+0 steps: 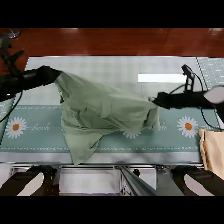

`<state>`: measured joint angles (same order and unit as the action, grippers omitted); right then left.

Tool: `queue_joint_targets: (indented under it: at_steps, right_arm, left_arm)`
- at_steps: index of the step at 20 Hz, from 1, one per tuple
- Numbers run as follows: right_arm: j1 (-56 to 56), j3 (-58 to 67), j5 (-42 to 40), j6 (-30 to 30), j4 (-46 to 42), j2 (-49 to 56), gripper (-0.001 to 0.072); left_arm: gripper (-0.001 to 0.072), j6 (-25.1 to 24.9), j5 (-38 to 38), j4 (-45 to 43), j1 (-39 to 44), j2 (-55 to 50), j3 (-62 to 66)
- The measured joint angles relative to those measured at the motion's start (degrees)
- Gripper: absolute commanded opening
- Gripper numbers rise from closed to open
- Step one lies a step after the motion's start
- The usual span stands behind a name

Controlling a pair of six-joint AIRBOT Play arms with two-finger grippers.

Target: Fold the shirts.

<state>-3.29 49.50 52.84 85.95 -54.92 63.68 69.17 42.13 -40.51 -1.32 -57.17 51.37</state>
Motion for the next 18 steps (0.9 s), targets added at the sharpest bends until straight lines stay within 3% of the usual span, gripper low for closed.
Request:
queue_joint_targets:
  at_steps: [1,2,3,4,8,12,15,18]
  right_arm:
    - [0.0,3.7,-1.0,-0.1,0.3,5.4,0.0046]
    - [0.0,7.4,-1.7,-0.2,0.8,10.1,0.0283]
    - [0.1,11.3,-1.8,-0.1,1.4,14.4,0.0585]
    - [0.3,15.7,-1.5,0.0,2.4,18.7,0.0630]
    - [4.8,30.8,7.8,0.2,4.9,27.8,0.0629]
    - [15.3,36.3,22.8,-1.2,-0.6,25.9,0.0620]
    - [23.1,28.4,26.8,-1.8,-8.3,18.8,0.0620]
    - [27.5,12.1,22.2,-4.1,-6.3,9.5,0.0620]
  left_arm:
    - [0.0018,0.0,-1.8,1.4,0.6,-2.3,-0.3]
    - [0.0030,0.0,-2.8,2.9,1.0,-4.4,-0.6]
    - [0.0213,0.0,-3.7,4.4,1.3,-5.9,-0.7]
    - [0.0677,0.0,-4.2,5.7,1.4,-7.2,-0.8]
    - [0.0702,0.1,-0.5,6.8,-2.1,-9.4,1.6]
    - [0.0702,1.9,15.6,-1.1,-14.0,-9.9,4.2]
    - [0.0702,2.8,26.1,-6.3,-23.3,-8.8,-1.3]
    - [0.0702,2.8,30.0,-8.2,-28.6,-6.8,-12.0]
